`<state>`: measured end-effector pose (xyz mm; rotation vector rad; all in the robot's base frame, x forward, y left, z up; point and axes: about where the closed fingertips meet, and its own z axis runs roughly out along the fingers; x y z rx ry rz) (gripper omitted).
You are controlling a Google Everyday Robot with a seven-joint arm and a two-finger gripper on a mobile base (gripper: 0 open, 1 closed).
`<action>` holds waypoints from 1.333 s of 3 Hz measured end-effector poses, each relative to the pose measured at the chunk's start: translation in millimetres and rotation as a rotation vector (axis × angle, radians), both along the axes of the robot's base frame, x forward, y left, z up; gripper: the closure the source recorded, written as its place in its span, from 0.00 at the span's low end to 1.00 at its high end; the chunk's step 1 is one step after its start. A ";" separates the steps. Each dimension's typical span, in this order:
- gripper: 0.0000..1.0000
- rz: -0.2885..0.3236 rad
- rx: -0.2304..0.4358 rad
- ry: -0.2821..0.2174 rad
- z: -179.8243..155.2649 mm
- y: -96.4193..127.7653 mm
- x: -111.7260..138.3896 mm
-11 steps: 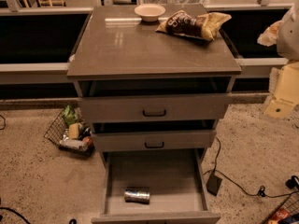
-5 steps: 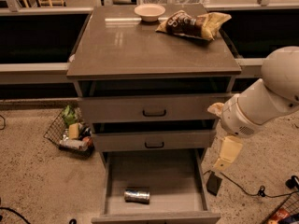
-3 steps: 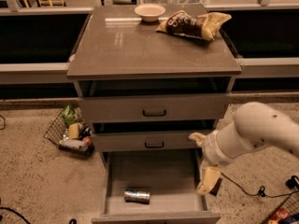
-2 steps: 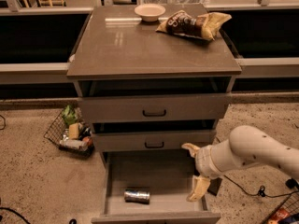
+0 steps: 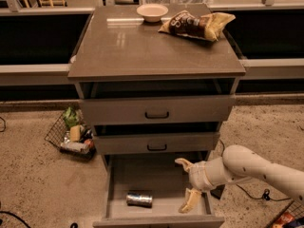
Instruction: Pick redbull can from bottom drawer and place on counter
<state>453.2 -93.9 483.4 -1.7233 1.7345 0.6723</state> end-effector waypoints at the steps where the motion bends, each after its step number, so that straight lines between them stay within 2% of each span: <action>1: 0.00 0.000 0.000 0.002 -0.3 0.3 -0.6; 2: 0.00 -0.029 -0.050 0.008 -14.4 1.8 5.1; 3: 0.00 -0.041 -0.085 -0.041 -45.0 3.4 35.5; 4: 0.00 -0.066 -0.034 -0.077 -105.7 15.6 76.3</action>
Offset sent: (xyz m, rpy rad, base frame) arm 0.0158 0.0001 -0.0359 -0.1361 0.0130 -0.0834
